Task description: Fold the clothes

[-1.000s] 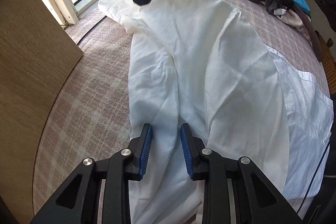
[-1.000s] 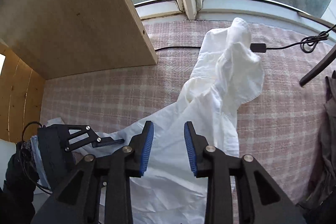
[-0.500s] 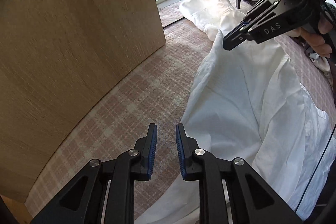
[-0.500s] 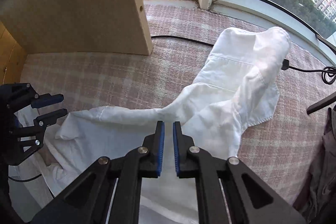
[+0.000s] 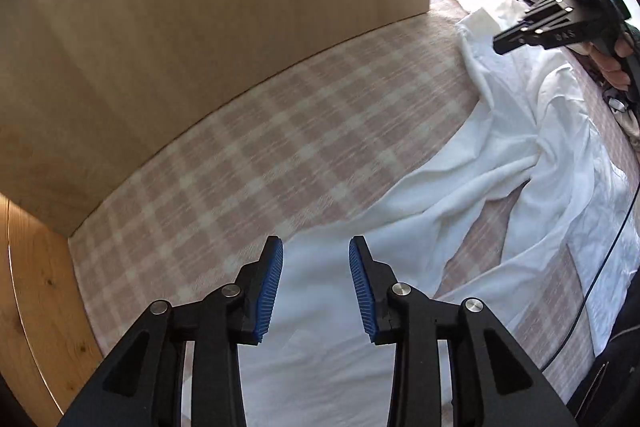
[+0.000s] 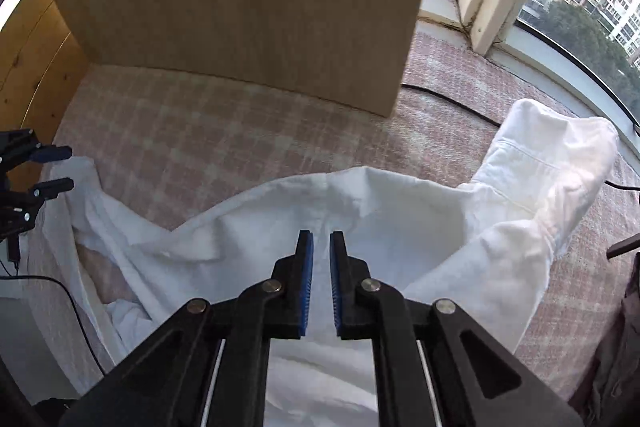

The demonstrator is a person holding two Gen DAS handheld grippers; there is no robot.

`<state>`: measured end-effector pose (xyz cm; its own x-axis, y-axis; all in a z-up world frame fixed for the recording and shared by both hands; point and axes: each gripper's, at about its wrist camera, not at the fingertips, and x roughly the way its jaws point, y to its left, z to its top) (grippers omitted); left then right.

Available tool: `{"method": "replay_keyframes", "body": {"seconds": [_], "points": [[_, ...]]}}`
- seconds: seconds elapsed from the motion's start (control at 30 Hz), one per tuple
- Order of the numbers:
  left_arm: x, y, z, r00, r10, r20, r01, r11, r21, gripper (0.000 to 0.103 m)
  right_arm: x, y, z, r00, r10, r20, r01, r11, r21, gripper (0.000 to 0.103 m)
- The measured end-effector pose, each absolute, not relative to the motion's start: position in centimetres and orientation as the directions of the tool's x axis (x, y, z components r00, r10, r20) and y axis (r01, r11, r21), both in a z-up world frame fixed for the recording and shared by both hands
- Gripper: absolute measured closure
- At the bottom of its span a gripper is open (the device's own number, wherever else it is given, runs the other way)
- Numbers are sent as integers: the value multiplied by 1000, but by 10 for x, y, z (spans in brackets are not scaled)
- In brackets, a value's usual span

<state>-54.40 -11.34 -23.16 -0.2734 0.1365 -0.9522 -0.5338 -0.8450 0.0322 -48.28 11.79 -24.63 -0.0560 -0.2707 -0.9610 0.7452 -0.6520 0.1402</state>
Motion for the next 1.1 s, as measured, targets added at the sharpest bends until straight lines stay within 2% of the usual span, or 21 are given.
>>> {"method": "replay_keyframes", "body": {"seconds": [0.17, 0.23, 0.3, 0.47, 0.53, 0.57, 0.6, 0.73, 0.77, 0.8, 0.83, 0.9, 1.0, 1.1], "points": [[-532, -169, -240, -264, 64, -962, -428, -902, 58, 70, -462, 82, -272, 16, -215, -976, 799, -584, 142, 94], [-528, -185, -239, -264, 70, -962, -378, -925, 37, 70, -472, 80, -273, -37, -216, -976, 765, -634, 111, 96], [-523, -195, -241, -251, 95, -963, -346, -938, -3, 68, -482, 84, -267, -172, -165, -971, 714, -700, -7, 94], [-510, -185, -251, -254, 58, -965, -390, -920, 47, 67, -473, 88, -249, -138, -218, -966, 761, -648, 38, 93], [-517, -188, -249, -267, 44, -963, -388, -919, 66, 66, -464, 86, -241, -118, -234, -965, 803, -595, 46, 87], [-523, -190, -248, -274, 42, -961, -388, -919, 70, 63, -462, 85, -237, -116, -231, -966, 820, -571, 38, 73], [-529, -191, -247, -280, 41, -959, -390, -918, 75, 59, -463, 84, -233, -114, -228, -967, 830, -556, 33, 67], [-546, -186, -259, -230, 43, -972, -463, -884, 70, 58, -466, 75, -208, -126, -249, -960, 875, -484, 11, 66], [-547, -183, -263, -217, 41, -975, -478, -875, 70, 58, -463, 71, -204, -138, -250, -958, 904, -428, -19, 61], [-548, -182, -265, -206, 50, -977, -485, -873, 58, 63, -457, 67, -202, -150, -248, -957, 934, -354, -54, 53], [-548, -182, -264, -196, 67, -978, -485, -874, 37, 67, -452, 64, -202, -164, -247, -955, 956, -277, -93, 51], [-544, -180, -263, -199, 72, -977, -491, -870, 36, 80, -440, 61, -207, -171, -241, -955, 982, -121, -145, 51], [-537, -177, -260, -211, 66, -975, -500, -864, 49, 92, -446, 63, -226, -123, -220, -968, 988, 65, -141, 51], [-532, -178, -255, -210, 64, -976, -495, -867, 50, 97, -437, 58, -251, -116, -167, -979, 966, 209, -150, 51]]}}
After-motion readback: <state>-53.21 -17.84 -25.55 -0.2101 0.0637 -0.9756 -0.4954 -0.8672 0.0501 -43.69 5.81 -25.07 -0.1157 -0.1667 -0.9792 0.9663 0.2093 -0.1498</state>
